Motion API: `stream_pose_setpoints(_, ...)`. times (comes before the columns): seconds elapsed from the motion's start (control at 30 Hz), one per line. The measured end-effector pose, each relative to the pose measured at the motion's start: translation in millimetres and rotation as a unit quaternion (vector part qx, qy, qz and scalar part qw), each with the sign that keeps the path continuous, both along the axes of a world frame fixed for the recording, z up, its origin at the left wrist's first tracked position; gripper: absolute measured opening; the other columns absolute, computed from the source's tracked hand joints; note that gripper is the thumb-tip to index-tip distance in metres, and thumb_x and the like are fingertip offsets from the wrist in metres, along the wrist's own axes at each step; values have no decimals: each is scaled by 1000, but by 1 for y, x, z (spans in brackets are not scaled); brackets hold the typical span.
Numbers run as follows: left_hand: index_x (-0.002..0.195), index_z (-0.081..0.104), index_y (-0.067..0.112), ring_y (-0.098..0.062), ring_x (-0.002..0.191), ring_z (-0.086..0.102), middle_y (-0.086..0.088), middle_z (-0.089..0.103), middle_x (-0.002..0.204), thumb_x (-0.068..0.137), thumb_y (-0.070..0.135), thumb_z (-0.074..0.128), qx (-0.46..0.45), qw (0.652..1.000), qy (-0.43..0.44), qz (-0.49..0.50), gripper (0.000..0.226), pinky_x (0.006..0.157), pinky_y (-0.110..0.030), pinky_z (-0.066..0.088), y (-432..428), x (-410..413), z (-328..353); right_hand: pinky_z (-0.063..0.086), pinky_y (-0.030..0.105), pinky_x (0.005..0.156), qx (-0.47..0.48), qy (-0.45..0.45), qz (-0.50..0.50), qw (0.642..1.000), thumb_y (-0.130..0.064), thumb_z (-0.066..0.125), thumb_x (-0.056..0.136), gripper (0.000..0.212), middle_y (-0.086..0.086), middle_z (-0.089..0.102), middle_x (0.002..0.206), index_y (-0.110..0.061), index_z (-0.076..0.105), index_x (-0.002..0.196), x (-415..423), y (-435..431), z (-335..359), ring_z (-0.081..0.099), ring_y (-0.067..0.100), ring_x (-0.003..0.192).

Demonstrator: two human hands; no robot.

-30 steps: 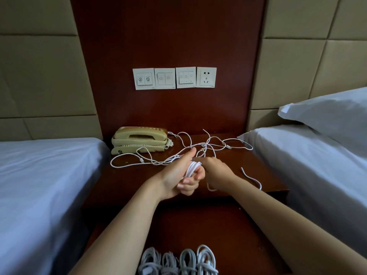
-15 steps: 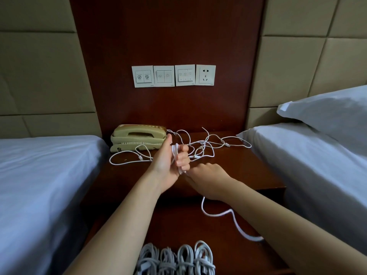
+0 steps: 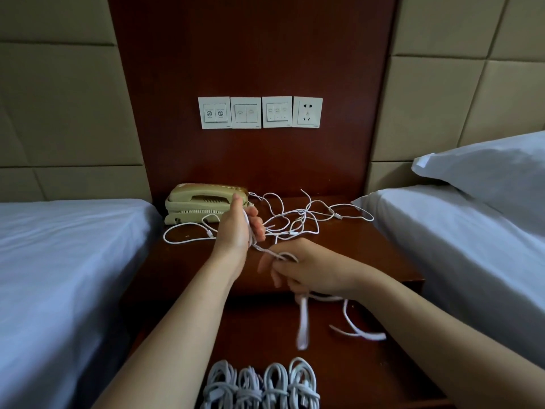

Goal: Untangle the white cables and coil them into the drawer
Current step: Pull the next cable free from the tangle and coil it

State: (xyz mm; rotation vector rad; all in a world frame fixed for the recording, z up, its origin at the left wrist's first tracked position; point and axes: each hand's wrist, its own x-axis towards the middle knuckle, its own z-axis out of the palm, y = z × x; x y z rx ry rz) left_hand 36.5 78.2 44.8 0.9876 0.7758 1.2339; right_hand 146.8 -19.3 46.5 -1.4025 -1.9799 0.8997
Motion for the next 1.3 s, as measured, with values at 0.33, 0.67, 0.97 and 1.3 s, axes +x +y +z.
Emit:
stream_pose_setpoints(0.33, 68, 49, 9, -15, 43, 45, -2, 50, 49, 99, 50, 18, 62, 975, 211, -12, 60, 44, -23, 33, -10, 8, -8, 43, 24, 58, 122, -73, -23, 990, -19, 39, 100, 39, -6, 57, 53, -12, 62, 70, 9, 5, 19, 53, 17, 55)
stream_pose_setpoints(0.67, 68, 47, 7, -13, 34, 44, -1, 44, 39, 93, 62, 8, 75, 957, 271, -70, 72, 45, -24, 38, -8, 9, -14, 33, 24, 52, 255, -141, -106, 951, -15, 44, 97, 35, -3, 51, 56, -16, 53, 63, 13, 3, 26, 48, 15, 52)
stream_pose_setpoints(0.97, 67, 45, 6, -15, 39, 36, -2, 40, 45, 83, 70, -8, 58, 915, 329, -224, 85, 45, -22, 27, -31, 7, -2, 41, 40, 60, 346, -100, -200, 911, -28, 46, 97, 38, 3, 54, 57, -12, 54, 64, 23, 15, 29, 51, 22, 58)
stream_pose_setpoints(1.3, 63, 43, 6, -8, 34, 24, 2, 31, 42, 79, 76, -6, 68, 882, 292, -364, 86, 39, -18, 21, -48, 5, 5, 30, 19, 47, 254, -39, -265, 929, -30, 45, 98, 50, 1, 46, 47, -11, 48, 51, 49, 41, 18, 40, 7, 40)
